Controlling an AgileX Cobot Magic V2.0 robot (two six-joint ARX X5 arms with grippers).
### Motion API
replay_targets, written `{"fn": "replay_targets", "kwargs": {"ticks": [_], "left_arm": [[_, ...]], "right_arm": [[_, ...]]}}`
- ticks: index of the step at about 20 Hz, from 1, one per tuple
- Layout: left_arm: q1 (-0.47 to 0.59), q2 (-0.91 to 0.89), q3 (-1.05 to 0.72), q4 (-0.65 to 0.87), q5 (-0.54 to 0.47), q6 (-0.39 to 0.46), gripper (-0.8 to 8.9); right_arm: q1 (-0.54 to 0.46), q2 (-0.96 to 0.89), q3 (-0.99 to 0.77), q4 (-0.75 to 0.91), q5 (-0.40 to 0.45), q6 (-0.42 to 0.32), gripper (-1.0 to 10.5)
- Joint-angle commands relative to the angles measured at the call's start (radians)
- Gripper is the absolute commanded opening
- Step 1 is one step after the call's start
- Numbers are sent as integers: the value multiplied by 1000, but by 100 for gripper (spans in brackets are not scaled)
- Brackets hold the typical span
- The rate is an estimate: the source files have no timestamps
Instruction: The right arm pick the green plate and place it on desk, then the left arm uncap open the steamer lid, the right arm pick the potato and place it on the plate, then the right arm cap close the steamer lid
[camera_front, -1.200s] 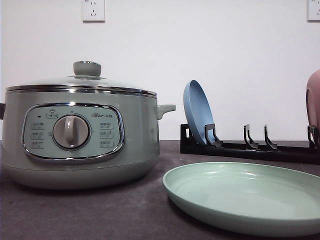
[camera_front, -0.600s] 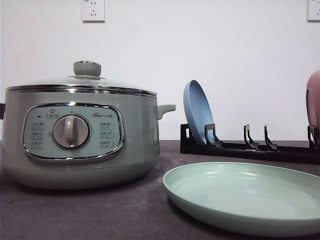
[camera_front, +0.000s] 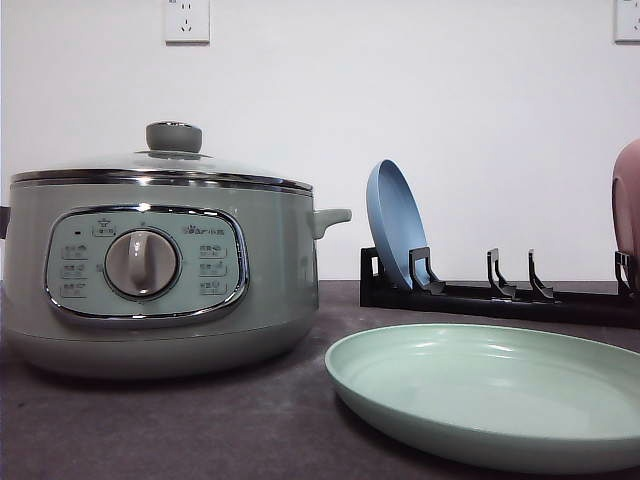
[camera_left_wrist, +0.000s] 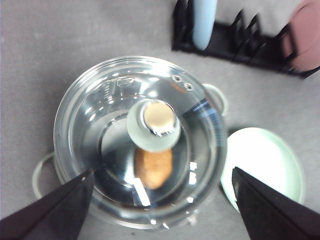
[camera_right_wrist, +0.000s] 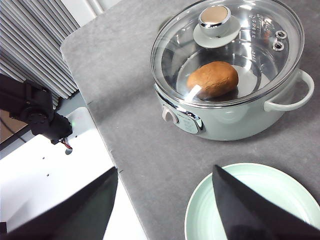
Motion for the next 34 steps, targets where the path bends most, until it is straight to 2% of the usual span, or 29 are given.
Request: {"fn": "replay_targets", "kwargs": {"ticks": [1, 7, 12, 27, 34], "left_arm": [[-46, 119, 99, -26, -55, 20, 442], [-153, 347, 254, -61, -168, 28, 438], [-210, 468, 296, -100, -237, 32, 438], [-240, 600, 296, -135, -271, 31, 427], [-244, 599, 296, -168, -271, 27, 235]], "right_arm": [[4, 8, 14, 3, 0, -12, 298], [5, 8, 14, -1, 0, -12, 298], [5, 8, 14, -8, 0, -12, 298], [5, 8, 14, -11, 0, -15, 298], [5, 9, 14, -11, 1, -17, 298]]}}
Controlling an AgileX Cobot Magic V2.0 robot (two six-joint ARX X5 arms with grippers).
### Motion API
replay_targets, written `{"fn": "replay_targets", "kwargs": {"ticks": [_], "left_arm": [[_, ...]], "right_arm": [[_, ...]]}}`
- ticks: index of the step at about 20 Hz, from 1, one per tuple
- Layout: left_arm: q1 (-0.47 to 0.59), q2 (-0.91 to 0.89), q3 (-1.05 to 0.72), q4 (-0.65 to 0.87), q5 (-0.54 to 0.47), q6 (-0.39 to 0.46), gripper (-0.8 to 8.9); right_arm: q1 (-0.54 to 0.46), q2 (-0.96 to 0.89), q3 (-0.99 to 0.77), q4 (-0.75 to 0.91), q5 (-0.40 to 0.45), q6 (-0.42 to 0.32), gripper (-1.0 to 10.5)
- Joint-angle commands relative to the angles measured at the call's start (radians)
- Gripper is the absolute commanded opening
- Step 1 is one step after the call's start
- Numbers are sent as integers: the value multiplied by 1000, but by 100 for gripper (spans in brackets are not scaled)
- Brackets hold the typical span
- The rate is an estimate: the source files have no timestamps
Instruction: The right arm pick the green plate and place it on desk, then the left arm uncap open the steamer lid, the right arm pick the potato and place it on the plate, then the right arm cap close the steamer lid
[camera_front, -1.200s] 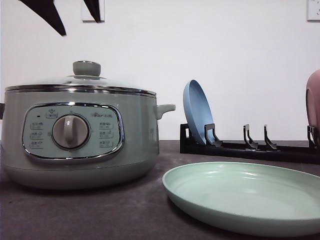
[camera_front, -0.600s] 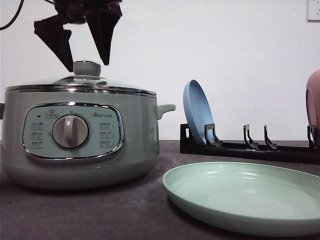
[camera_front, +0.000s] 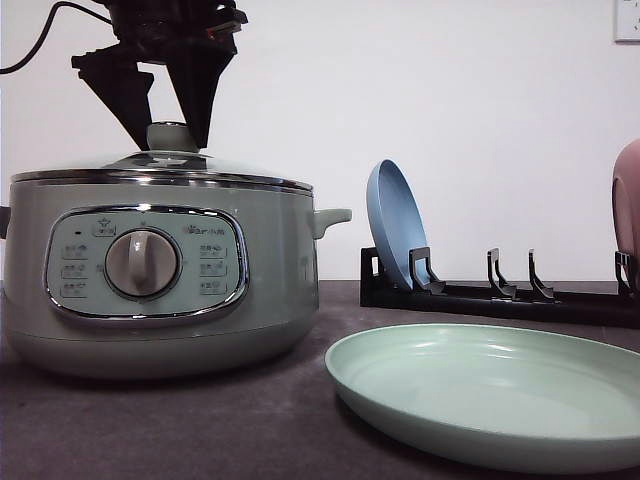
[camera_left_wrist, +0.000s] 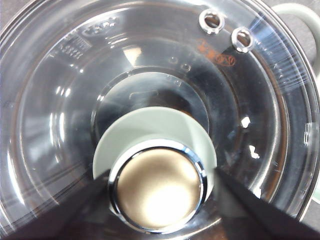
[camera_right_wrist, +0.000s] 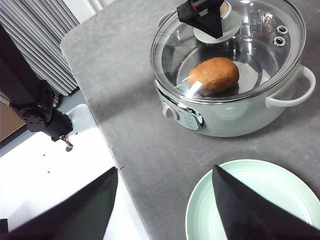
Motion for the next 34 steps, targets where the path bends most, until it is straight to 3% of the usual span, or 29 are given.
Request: {"fn": "replay_targets", "kwargs": {"ticks": [1, 4, 7, 12, 19, 22, 27, 34], "left_arm": [[-6, 22, 31, -19, -2, 4, 206], [-6, 22, 36, -31, -2, 2, 153], [-7, 22, 36, -33, -2, 1, 15], [-6, 22, 47, -35, -2, 2, 9], [-5, 4, 234, -63, -3, 2, 9], [6, -34, 275, -82, -100, 2, 9], [89, -130, 280, -101, -107, 2, 8], [303, -247, 280, -106, -107, 5, 8]], "right_arm": [[5, 8, 14, 2, 0, -13, 298], [5, 8, 14, 2, 0, -13, 298], [5, 8, 14, 2, 0, -13, 298], [5, 8, 14, 3, 0, -12, 298], [5, 8, 14, 3, 0, -10, 298], [4, 8, 14, 3, 0, -10, 298], [5, 8, 14, 8, 0, 2, 298], [5, 9, 14, 43, 0, 49, 298]]}}
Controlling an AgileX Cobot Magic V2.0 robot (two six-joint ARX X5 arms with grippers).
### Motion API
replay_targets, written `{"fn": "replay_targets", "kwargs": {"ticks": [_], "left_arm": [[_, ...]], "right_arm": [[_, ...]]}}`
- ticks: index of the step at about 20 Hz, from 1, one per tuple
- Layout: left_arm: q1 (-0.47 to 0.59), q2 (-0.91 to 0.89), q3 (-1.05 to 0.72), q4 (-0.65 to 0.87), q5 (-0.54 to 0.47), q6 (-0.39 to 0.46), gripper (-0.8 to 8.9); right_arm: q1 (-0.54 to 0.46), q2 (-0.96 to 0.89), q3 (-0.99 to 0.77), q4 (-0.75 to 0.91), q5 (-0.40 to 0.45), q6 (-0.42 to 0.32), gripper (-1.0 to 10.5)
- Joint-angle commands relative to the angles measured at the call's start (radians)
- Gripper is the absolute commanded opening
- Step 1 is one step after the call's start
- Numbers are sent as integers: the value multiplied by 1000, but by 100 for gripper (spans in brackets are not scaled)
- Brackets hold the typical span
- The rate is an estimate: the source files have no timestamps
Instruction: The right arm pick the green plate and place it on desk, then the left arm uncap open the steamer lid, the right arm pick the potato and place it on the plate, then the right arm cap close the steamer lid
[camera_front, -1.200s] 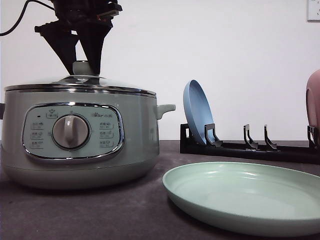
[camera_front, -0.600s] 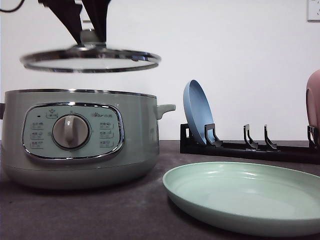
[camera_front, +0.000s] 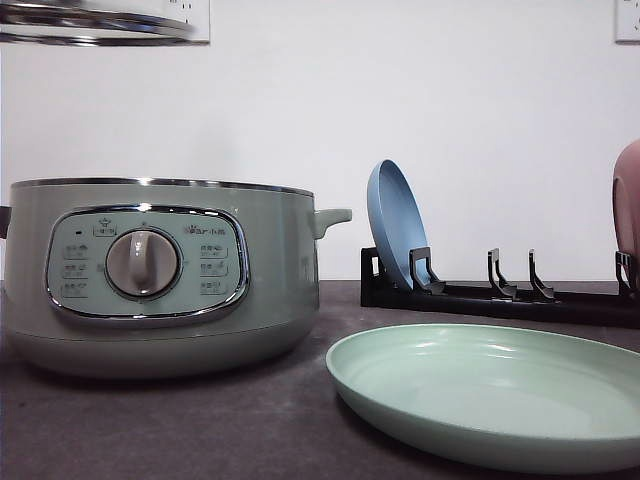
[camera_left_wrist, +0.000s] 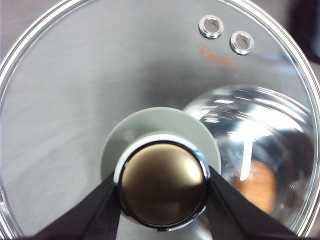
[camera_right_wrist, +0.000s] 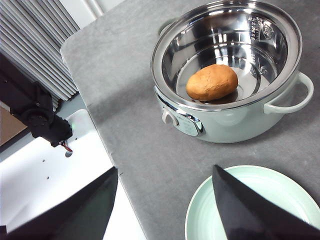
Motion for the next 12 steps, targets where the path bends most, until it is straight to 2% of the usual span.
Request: {"fn": "replay_targets", "kwargs": {"ticks": [1, 7, 12], "left_arm": [[60, -26, 45, -32, -8, 2, 8], [153, -29, 45, -32, -8, -5, 8], [161, -29, 45, -32, -8, -5, 8]], "right_arm": [[5, 12, 14, 21, 0, 37, 298], [7, 74, 15, 24, 0, 80, 299], [54, 210, 49, 121, 0, 207, 377]]}}
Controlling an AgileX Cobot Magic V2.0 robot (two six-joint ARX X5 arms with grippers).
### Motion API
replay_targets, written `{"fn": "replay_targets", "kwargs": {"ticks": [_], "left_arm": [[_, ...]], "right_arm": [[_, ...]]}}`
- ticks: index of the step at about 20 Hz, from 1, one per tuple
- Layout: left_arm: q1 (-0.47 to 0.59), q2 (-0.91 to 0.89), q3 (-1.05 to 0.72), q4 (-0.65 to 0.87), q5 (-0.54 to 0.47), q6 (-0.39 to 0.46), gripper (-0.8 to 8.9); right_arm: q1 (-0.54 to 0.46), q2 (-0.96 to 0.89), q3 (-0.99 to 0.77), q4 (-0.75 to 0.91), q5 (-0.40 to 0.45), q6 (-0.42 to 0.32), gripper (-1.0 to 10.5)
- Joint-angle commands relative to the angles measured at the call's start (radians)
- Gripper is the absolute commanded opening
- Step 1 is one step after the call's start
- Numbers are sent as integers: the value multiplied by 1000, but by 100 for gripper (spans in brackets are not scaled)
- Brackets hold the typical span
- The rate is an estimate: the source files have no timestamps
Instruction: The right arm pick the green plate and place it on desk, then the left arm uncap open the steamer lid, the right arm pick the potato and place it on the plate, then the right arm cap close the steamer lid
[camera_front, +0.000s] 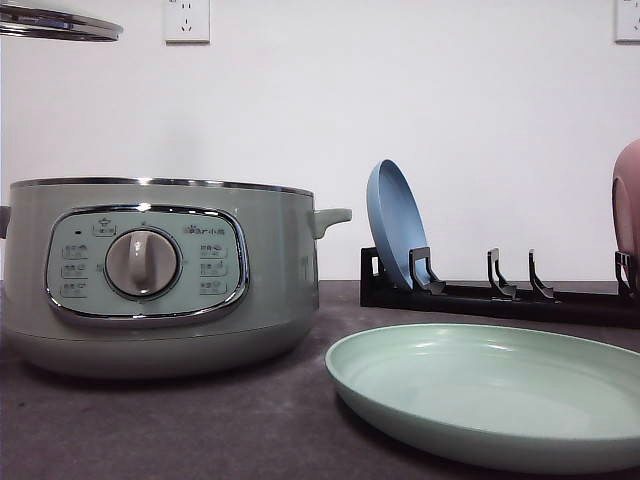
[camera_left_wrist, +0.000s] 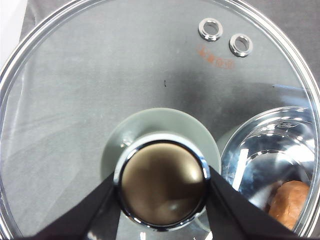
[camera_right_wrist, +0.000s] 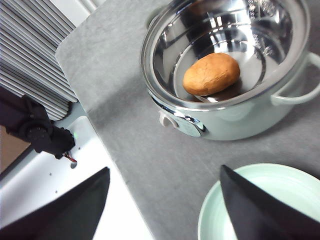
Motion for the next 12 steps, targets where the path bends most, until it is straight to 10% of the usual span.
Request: {"fn": "replay_targets", "kwargs": {"ticks": [1, 12], "left_arm": [[3, -8, 45, -32, -1, -2, 8], [3, -8, 45, -31, -1, -2, 8]], "right_arm": [[36, 102, 78, 43, 0, 93, 379], [197, 694, 636, -16, 235, 163, 389]]}}
